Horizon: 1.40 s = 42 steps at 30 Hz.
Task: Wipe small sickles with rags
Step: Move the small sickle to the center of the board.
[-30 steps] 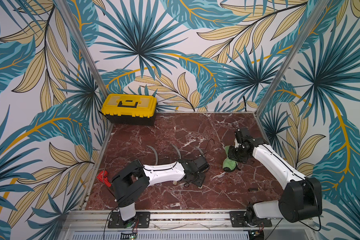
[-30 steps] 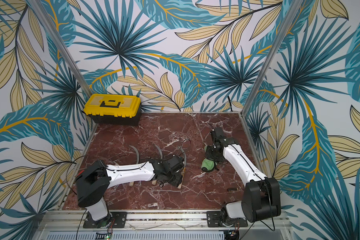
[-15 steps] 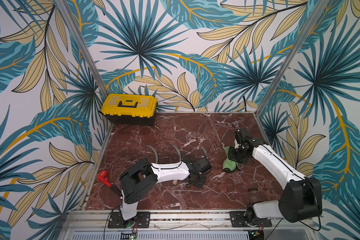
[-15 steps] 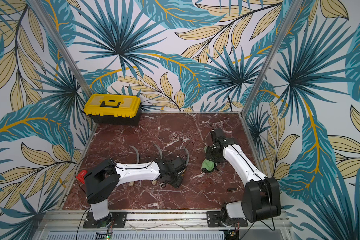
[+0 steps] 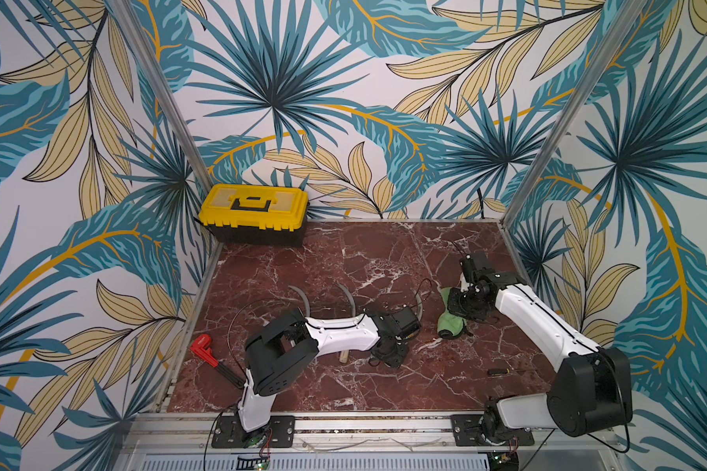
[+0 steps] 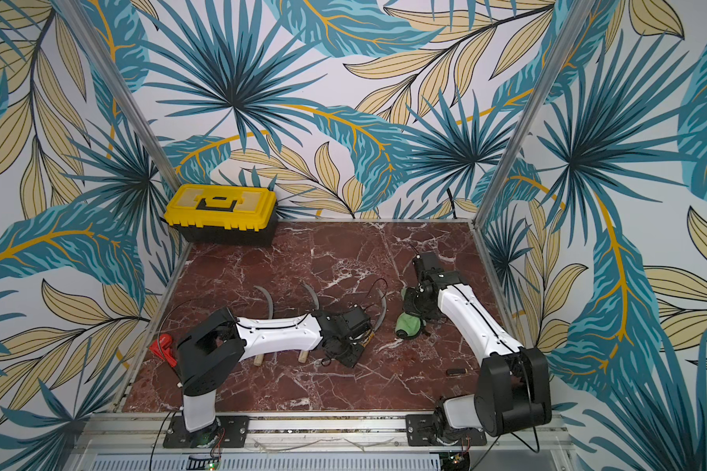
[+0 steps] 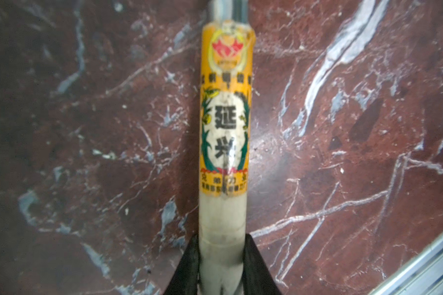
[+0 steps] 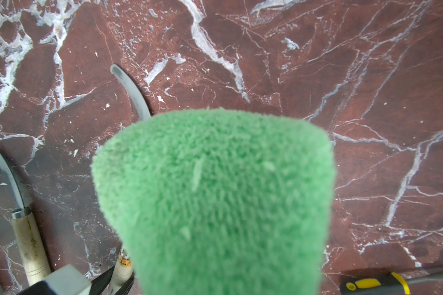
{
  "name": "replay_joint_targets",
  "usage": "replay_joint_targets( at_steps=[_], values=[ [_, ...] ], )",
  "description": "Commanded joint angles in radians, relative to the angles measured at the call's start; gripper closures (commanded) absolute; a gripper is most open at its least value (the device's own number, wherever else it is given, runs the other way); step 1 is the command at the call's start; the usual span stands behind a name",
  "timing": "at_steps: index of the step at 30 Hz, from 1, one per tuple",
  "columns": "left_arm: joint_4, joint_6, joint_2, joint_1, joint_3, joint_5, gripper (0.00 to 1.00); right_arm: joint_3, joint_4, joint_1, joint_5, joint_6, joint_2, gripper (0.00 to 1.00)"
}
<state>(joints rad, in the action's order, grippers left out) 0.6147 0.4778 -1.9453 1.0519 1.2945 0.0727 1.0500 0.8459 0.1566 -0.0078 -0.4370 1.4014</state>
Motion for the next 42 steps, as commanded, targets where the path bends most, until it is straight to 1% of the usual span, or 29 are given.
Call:
replay_joint_targets(
  at_steps=[1,5,12,18,21,23,28,35,38,42],
  values=[
    [0.013,-0.069,-0.030,-0.039,0.048,-0.003,0.85,0.006,0.008,-0.002,0.016,0.007,0.015,0.76],
    [0.013,-0.147,-0.075,-0.082,0.114,0.009,0.85,0.030,0.022,-0.005,0.027,0.010,0.024,0.76],
    [0.034,-0.272,-0.198,-0.126,0.296,0.027,0.85,0.056,0.039,-0.017,0.037,0.020,0.045,0.76],
    [0.045,-0.321,-0.271,-0.135,0.390,0.033,0.84,0.068,0.041,-0.022,0.032,0.022,0.065,0.76],
    [0.044,-0.330,-0.282,-0.138,0.405,0.035,0.81,0.073,0.042,-0.024,0.032,0.024,0.069,0.76],
    [0.044,-0.333,-0.286,-0.139,0.410,0.032,0.78,0.074,0.045,-0.025,0.031,0.027,0.071,0.75],
    [0.043,-0.340,-0.285,-0.144,0.411,0.024,0.66,0.082,0.047,-0.025,0.028,0.030,0.077,0.75],
    [0.038,-0.349,-0.274,-0.148,0.385,-0.008,0.60,0.081,0.055,-0.025,0.017,0.029,0.065,0.75],
    [-0.013,-0.349,-0.240,-0.151,0.320,-0.025,0.59,0.076,0.064,-0.025,0.005,0.024,0.055,0.75],
    [-0.129,-0.336,-0.161,-0.157,0.187,-0.022,0.57,0.067,0.071,-0.024,-0.004,0.020,0.029,0.75]
  ],
)
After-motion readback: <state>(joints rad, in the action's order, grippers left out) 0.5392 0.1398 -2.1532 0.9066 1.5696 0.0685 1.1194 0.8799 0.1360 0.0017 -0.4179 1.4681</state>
